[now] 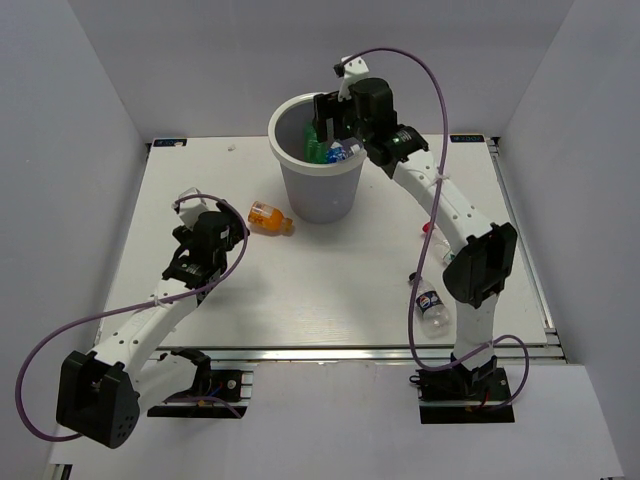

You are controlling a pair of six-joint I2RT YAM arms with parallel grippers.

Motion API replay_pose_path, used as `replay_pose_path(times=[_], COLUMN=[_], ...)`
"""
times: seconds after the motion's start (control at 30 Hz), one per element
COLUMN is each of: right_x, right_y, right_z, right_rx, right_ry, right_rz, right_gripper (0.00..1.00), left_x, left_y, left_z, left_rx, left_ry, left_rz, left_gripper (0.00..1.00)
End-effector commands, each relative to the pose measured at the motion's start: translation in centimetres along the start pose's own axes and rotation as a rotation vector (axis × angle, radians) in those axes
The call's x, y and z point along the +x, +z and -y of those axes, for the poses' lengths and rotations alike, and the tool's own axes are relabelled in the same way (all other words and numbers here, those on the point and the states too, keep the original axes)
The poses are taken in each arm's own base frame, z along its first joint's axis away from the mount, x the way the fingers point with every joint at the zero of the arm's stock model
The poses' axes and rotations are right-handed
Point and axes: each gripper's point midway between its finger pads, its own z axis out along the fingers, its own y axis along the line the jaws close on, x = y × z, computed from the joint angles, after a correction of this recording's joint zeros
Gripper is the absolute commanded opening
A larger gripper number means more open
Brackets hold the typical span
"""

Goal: Put the plastic bottles in the bin

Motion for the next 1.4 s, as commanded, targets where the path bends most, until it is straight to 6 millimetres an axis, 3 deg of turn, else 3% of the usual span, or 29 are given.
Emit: replay_pose_path(times=[0.0,0.13,0.17,0.23,0.37,0.43,0.47,0.5,0.6,0.63,0.7,0.8,0.93,1.07,1.37], right_x=[-4.4,-4.1,-3.0,-3.2,-1.5,0.7,0.6,3.6,7.9,11.0,14.8,19.8,24.0,27.9,31.9], right_y=[-2.9,-4.6,-4.8,-6.7,-10.3,-12.6,-14.6,-15.1,-18.5,-19.4,-22.4,-24.6,-26.3,-25.9,-23.1], right_z=[0.2,0.7,1.3,2.5,7.3,9.0,10.5,11.8,15.0,15.8,17.6,18.8,20.4,21.3,21.8], right_rx=[-0.003,0.009,0.022,0.059,0.164,0.211,0.255,0.304,0.424,0.478,0.626,0.709,0.781,0.742,0.586], right_ry=[-0.036,-0.05,-0.049,-0.042,0.033,0.063,0.093,0.109,0.174,0.182,0.203,0.167,0.08,-0.008,0.031], right_rz=[0.085,0.071,0.042,0.043,0.032,0.002,0.02,-0.041,-0.147,-0.224,-0.326,-0.486,-0.716,-0.889,-0.946], right_gripper=[0.89,0.89,0.89,0.89,0.89,0.89,0.89,0.89,0.89,0.89,0.89,0.89,0.89,0.89,0.89], left_x=[-1.2,-1.1,-1.1,-1.0,-1.2,-1.1,-1.1,-1.3,-1.8,-1.9,-2.1,-2.5,-2.8,-3.5,-3.2], left_y=[-0.3,-0.3,-0.3,-0.3,-0.5,-0.4,-0.5,-0.5,-0.4,-0.2,0.0,1.0,2.3,3.3,4.5], left_z=[0.9,0.9,0.8,0.7,0.8,0.9,1.1,1.4,2.3,2.7,3.7,4.8,6.0,6.2,4.3], left_rx=[0.042,0.037,0.037,0.036,0.045,0.054,0.065,0.075,0.104,0.114,0.147,0.163,0.193,0.21,0.168], left_ry=[-0.014,-0.001,-0.001,0.002,-0.004,-0.007,-0.009,-0.012,-0.026,-0.03,-0.043,-0.047,-0.049,-0.071,-0.08], left_rz=[0.016,0.012,0.012,0.011,0.019,0.017,0.014,0.018,0.021,0.019,0.005,-0.022,-0.067,-0.07,-0.092], left_gripper=[0.98,0.98,0.98,0.98,0.98,0.98,0.98,0.98,0.98,0.98,0.98,0.98,0.98,0.98,0.98])
